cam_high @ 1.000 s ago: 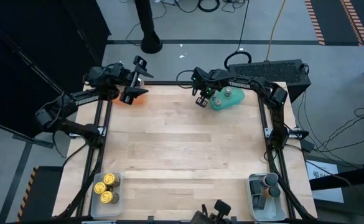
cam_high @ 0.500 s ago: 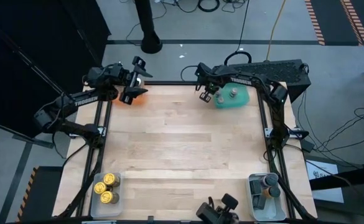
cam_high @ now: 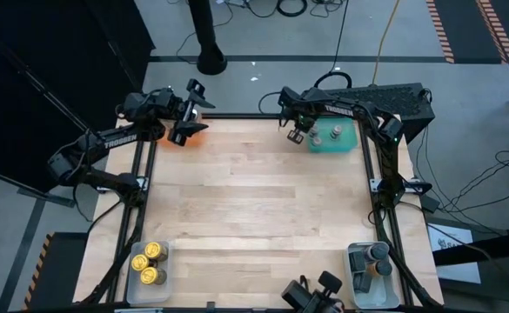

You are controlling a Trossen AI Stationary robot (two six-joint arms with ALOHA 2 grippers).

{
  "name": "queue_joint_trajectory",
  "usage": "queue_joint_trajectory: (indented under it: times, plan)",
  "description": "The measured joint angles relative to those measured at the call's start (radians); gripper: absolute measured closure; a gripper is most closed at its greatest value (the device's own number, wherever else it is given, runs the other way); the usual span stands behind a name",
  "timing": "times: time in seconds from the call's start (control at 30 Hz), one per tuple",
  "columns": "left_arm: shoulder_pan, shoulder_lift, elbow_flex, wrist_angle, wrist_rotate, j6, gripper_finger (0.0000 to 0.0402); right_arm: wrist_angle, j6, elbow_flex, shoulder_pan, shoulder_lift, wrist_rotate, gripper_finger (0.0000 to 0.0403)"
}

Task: Sort spices by type
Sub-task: Adjust the blue bin

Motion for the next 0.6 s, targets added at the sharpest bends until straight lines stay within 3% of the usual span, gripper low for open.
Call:
queue_joint_trajectory:
  times: [0.13, 0.3, 0.6]
  plan:
    - [0.0, 0.0, 0.0, -0.005, 0.0, 0.0, 0.0136, -0.029, -0.005, 0.0, 0.0, 0.0, 0.009, 0.0403]
    - [0.0, 0.0, 0.0, -0.01, 0.003, -0.002, 0.0136, -0.091, -0.025, 0.0, 0.0, 0.0, 0.106, 0.0403]
    - [0.0, 0.0, 0.0, -0.032, 0.008, 0.0, 0.0136, -0.072, -0.058, -0.001, 0.02, -0.02, 0.106, 0.0403]
